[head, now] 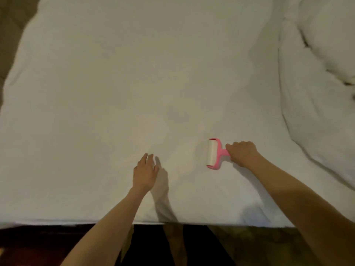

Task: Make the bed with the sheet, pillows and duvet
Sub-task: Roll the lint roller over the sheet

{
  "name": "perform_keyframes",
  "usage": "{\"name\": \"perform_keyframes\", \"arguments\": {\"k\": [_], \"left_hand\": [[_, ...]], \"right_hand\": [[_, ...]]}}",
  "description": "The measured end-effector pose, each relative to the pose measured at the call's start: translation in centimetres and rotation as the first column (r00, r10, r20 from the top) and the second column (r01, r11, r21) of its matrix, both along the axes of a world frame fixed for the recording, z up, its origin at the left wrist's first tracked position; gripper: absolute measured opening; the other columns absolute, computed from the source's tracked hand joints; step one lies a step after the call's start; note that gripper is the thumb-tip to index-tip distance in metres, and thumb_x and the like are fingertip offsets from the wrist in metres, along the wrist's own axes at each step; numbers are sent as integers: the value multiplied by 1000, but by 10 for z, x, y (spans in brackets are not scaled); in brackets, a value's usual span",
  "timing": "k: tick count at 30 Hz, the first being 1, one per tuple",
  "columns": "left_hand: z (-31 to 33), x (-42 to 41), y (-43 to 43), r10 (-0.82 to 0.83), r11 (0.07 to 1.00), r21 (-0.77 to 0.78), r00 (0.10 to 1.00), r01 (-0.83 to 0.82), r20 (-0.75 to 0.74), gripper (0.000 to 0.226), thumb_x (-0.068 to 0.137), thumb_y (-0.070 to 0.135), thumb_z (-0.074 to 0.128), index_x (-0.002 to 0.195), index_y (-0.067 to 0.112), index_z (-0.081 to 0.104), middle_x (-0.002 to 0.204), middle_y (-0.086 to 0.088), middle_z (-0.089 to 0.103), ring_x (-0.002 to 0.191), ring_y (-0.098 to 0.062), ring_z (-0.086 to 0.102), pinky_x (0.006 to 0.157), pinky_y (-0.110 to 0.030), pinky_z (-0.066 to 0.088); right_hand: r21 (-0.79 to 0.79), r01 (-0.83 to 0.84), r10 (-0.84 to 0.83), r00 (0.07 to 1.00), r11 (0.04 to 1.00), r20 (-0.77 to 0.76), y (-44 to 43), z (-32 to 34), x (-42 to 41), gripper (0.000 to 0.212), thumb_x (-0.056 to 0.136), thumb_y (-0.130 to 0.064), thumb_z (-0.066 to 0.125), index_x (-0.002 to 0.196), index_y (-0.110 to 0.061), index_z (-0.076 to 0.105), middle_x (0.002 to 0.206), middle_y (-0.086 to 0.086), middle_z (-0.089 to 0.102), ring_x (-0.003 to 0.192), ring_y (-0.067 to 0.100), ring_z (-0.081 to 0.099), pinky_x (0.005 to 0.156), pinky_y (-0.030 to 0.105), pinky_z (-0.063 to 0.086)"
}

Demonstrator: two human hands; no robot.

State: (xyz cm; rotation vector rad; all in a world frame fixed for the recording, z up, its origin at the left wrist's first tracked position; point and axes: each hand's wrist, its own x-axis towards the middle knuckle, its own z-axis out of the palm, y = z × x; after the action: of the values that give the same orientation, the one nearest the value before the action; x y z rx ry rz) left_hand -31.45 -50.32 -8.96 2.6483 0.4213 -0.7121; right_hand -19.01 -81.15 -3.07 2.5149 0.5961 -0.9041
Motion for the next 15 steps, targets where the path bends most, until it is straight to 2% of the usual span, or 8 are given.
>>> {"name": "perform_keyframes", "arguments": {"k": [5,10,15], "left_hand": [[1,8,-58,-51,999,-11,998,51,-23,53,99,31,41,147,13,28,156,-8,22,139,-28,30,106,-42,32],[1,17,-99,-121,993,9,991,122,-55,54,97,28,43,146,10,26,148,-9,34,132,-28,39,104,-40,34],[8,27,-127,-141,989,26,988,143,-56,58,96,24,46,148,10,23,149,-9,33,132,-28,38,103,-41,35]], "right_hand": [[-27,47,-46,999,999,8,-75,5,-7,32,95,-23,45,127,-20,45,121,2,57,114,23,58,84,30,44],[-16,92,-92,996,996,20,-130,7,-17,31,97,-23,41,128,-21,46,119,1,58,110,22,59,79,28,41],[-66,131,-130,991,989,29,-169,12,-24,34,95,-20,46,128,-21,46,118,-1,58,108,19,60,78,28,43]]}}
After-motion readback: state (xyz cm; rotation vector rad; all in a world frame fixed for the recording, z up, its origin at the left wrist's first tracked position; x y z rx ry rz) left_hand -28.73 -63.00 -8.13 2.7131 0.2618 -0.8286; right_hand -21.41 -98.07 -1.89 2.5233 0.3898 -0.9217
